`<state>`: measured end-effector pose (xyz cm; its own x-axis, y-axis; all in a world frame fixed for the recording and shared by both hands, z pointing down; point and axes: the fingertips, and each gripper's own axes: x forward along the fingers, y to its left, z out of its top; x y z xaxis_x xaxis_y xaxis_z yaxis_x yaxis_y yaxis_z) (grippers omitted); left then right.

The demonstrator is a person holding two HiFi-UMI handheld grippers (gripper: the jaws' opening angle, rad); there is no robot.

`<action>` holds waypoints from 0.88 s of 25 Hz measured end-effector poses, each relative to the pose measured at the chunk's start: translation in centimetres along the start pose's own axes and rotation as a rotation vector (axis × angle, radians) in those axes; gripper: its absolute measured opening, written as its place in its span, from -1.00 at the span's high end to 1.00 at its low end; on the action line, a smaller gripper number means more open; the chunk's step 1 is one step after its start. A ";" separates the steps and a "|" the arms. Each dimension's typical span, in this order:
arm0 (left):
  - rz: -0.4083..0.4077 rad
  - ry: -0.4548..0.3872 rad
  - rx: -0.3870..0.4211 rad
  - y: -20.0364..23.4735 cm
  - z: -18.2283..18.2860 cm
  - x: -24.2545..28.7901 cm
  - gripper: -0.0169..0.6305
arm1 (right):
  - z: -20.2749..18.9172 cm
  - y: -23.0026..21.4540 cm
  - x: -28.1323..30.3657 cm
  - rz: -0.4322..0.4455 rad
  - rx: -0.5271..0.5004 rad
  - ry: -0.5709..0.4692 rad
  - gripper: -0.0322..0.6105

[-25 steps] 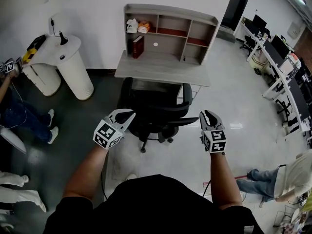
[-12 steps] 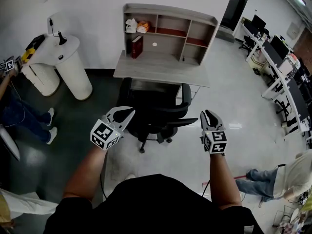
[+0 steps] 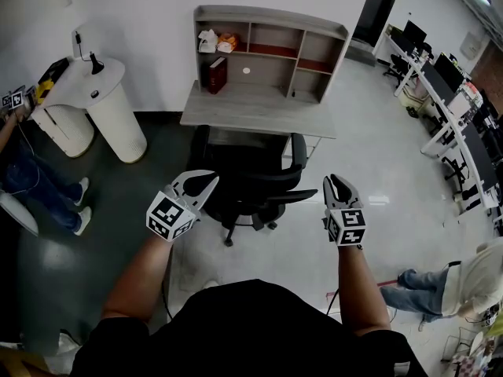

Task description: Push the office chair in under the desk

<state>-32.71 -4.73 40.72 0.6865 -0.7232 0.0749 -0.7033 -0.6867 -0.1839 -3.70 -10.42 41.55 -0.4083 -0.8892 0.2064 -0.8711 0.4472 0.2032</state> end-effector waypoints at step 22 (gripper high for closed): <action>-0.001 0.023 -0.004 1.4 -1.0 0.9 0.90 | -0.7 -0.4 2.1 0.001 -0.013 0.023 0.72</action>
